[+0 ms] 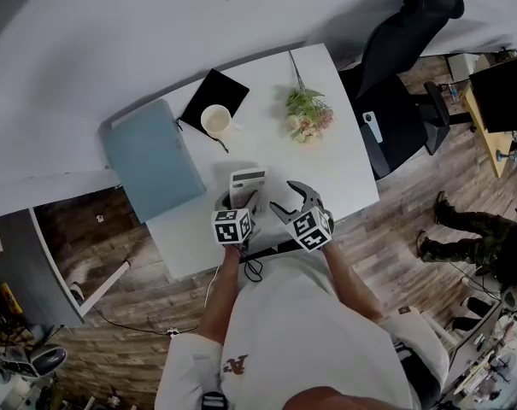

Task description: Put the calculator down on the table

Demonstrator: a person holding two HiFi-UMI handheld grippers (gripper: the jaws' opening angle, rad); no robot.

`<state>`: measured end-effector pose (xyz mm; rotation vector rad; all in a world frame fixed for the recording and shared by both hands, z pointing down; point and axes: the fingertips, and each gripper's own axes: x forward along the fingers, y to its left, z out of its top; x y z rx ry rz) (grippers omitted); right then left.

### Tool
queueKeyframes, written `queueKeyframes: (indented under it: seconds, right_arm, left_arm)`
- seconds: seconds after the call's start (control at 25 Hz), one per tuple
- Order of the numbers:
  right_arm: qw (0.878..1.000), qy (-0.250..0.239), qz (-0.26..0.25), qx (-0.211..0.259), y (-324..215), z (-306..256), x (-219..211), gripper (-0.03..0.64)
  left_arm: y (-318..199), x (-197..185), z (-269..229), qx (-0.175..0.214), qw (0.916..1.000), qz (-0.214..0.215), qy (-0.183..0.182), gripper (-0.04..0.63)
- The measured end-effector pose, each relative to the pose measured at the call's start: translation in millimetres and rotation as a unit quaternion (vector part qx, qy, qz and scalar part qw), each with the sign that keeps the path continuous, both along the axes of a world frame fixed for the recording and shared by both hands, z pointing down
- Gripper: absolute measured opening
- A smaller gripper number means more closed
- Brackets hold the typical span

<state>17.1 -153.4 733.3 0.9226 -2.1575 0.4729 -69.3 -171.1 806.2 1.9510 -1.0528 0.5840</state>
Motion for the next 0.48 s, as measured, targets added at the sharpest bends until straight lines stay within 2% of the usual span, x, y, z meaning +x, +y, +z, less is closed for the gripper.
queueKeyframes:
  seconds: [0.48]
  right_arm:
    - [1.0,0.005,-0.001,-0.001,3.7,0.0,-4.2,0.302]
  left_arm:
    - [-0.7,-3.8,2.2,0.001,0.9999,-0.005,-0.016,0.333]
